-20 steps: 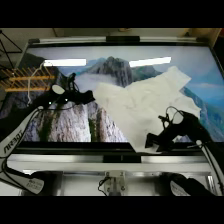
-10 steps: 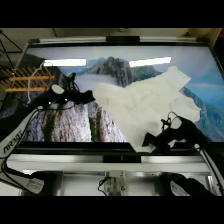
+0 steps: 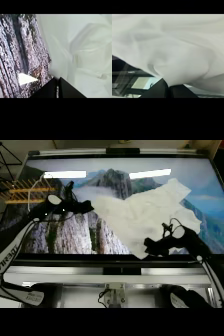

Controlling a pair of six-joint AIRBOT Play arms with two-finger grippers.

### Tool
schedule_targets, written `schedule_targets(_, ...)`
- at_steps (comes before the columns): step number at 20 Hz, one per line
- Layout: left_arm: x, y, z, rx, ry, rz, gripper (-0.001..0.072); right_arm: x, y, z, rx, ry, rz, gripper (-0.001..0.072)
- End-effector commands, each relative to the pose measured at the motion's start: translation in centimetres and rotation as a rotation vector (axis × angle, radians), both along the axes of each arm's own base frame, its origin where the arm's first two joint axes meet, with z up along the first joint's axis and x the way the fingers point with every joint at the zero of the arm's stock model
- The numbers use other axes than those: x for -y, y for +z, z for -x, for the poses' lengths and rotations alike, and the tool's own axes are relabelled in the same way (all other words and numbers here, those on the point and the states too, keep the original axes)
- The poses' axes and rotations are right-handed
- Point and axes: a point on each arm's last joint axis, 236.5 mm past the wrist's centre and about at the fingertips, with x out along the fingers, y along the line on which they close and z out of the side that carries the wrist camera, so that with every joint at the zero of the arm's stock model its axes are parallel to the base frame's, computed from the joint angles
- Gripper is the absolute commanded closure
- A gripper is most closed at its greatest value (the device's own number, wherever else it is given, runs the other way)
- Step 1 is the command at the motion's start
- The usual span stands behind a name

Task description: Fold the shirts.

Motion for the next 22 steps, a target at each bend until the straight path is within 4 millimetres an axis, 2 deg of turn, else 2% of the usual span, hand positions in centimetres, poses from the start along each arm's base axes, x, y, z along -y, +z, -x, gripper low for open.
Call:
schedule_targets(1,-1.7,7.5,-1.2,0.221,-0.024,-0.023,0.0679,0.9,6.6,-4.1,0.263,0.202,0.048,0.0666)
schedule_targets(2,-2.6,12.5,-1.3,0.341,-0.024,-0.027,0.0679,1.4,10.7,-6.3,0.417,0.280,0.087,0.0666)
schedule_targets(4,-4.8,25.4,-0.1,0.616,0.033,-0.008,0.0679,2.3,22.3,-9.5,0.791,0.490,0.212,0.0665)
schedule_targets(5,-6.3,33.3,1.8,0.813,0.080,-0.012,0.0679,3.7,29.5,-10.6,0.983,0.489,0.328,0.0665)
schedule_targets(6,-8.0,40.6,4.4,0.998,0.142,-0.012,0.0679,5.0,36.8,-10.9,1.169,0.416,0.418,0.0666)
schedule_targets(7,-9.7,47.6,8.0,1.184,0.211,-0.010,0.0679,5.5,44.9,-9.9,1.386,0.321,0.459,0.0666)
schedule_targets(8,-11.6,53.9,12.8,1.368,0.286,-0.006,0.0678,5.3,52.2,-7.7,1.597,0.244,0.457,0.0666)
schedule_targets(9,-13.1,58.4,17.3,1.494,0.350,0.023,0.0678,4.9,57.7,-5.2,1.762,0.193,0.427,0.0666)
schedule_targets(10,-14.2,61.6,21.9,1.597,0.395,0.053,0.0678,4.5,61.8,-2.7,1.891,0.151,0.395,0.0666)
schedule_targets(11,-15.0,63.5,25.6,1.667,0.422,0.075,0.0678,4.3,64.9,-0.6,1.989,0.118,0.366,0.0666)
schedule_targets(12,-15.2,64.3,28.2,1.706,0.426,0.088,0.0678,4.2,66.5,0.9,2.044,0.101,0.354,0.0666)
schedule_targets(13,-15.4,64.9,30.3,1.738,0.426,0.097,0.0678,4.3,67.1,1.4,2.058,0.094,0.351,0.0666)
schedule_targets(15,-15.8,65.6,32.7,1.779,0.439,0.105,0.0678,4.1,66.3,1.0,2.023,0.108,0.344,0.0666)
schedule_targets(16,-16.3,65.9,33.1,1.801,0.460,0.084,0.0678,4.0,65.5,0.6,1.991,0.125,0.344,0.0666)
schedule_targets(18,-17.0,66.0,32.8,1.829,0.494,0.006,0.0679,3.8,63.6,-0.8,1.915,0.163,0.350,0.0666)
schedule_targets(19,-17.1,65.7,32.0,1.828,0.496,-0.044,0.0678,4.0,62.5,-1.5,1.869,0.176,0.368,0.0666)
schedule_targets(21,-17.0,64.8,29.7,1.797,0.490,-0.107,0.0678,4.7,58.9,-3.8,1.712,0.187,0.389,0.0665)
schedule_targets(22,-17.0,64.0,28.1,1.772,0.484,-0.143,0.0679,5.1,56.3,-5.2,1.601,0.198,0.398,0.0665)
